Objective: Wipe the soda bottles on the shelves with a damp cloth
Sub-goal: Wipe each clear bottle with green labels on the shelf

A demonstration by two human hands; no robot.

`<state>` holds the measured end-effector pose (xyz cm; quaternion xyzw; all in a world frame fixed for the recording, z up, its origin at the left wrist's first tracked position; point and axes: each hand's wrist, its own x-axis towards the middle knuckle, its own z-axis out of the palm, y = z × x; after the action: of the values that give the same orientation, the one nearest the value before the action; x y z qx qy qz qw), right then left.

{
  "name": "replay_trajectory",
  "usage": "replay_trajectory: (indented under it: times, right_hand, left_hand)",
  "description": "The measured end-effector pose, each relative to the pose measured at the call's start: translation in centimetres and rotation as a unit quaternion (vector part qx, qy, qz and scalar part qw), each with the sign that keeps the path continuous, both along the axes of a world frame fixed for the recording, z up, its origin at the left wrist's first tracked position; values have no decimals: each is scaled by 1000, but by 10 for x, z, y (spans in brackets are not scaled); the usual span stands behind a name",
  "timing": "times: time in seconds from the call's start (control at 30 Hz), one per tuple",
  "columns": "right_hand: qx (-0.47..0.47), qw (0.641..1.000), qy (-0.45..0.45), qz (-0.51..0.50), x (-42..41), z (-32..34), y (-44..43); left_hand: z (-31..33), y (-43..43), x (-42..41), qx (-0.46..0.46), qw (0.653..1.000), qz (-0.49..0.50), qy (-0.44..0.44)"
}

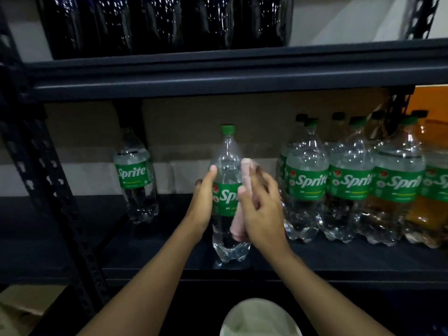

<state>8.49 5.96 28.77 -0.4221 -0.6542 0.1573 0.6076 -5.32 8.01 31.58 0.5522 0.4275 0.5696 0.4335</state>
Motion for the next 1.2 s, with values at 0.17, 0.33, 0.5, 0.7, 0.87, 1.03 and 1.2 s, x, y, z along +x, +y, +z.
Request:
replay_trajectory:
  times: [0.17,0.33,0.5,0.7,0.87,1.03,1.2]
  right_hand:
    - [180,963,-187,-76,-3,-12,35]
    - [202,960,-171,-96,-22,24,45]
    - [169,959,-163,-156,-34,83,44]
    - [125,958,-218,-139,-32,115,40]
    - [-45,984,168,-47,-28,124,46]
    - [-161,955,249,-23,-26,129,53]
    - [-94,995,39,-16,-30,152,36]
  left_hand:
    - [-8,13,3,3,999,-40,-21]
    - [-14,21,11,30,998,8,-50]
    - [-14,20,14,31,996,16,-85]
    - [-16,17,18,-4,994,13,-112]
    - [-15,14,22,8,990,-11,-142]
    - [-14,11,24,14,991,5,-136]
    - [-11,8,27,-2,993,4,-116]
